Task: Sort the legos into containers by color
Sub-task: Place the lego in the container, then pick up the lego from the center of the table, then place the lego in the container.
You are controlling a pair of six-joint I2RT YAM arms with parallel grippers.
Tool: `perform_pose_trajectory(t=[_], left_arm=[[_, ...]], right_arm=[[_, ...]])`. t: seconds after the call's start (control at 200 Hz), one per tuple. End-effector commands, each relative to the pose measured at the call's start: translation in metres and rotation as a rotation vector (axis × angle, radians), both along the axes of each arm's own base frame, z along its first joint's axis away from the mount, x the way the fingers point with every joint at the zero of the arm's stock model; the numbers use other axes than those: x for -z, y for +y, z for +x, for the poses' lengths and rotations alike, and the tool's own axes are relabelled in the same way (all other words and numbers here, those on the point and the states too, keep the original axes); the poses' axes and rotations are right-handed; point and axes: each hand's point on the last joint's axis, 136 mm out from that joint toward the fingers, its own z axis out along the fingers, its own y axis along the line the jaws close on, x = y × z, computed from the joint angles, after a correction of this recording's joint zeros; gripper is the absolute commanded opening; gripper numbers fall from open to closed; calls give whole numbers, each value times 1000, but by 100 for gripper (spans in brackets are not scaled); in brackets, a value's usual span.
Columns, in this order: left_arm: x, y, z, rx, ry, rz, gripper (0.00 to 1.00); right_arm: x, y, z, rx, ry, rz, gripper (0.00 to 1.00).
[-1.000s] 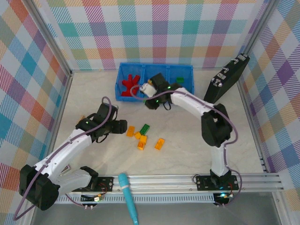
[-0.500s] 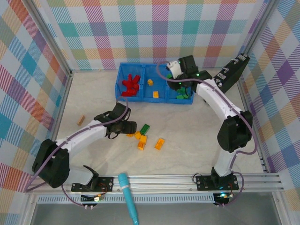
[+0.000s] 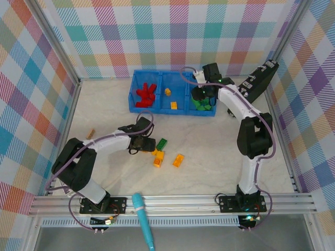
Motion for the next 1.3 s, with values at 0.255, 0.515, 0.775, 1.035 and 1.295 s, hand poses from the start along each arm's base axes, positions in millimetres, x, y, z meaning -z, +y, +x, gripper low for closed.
perform_pose_trajectory(t=[0.255,0.515,0.775,1.035,1.295], left_arm=[[10,-11,15,-4,10,19,53],[23,-6,7,-5,53,40,32],[-2,-14,25,12,-4,27,20],[-106,-38,94,57,-258,-20,19],[-158,-58,173,48,-467,6,21]], right_arm=[[-20,-9,-3,32,-31,22,53],[-33,-5,-43,120,40,192,57],[-7,32,-103,197,193,295,63],[18,79,-156,299,327,406,69],[43,106,-188,433,392,549,74]])
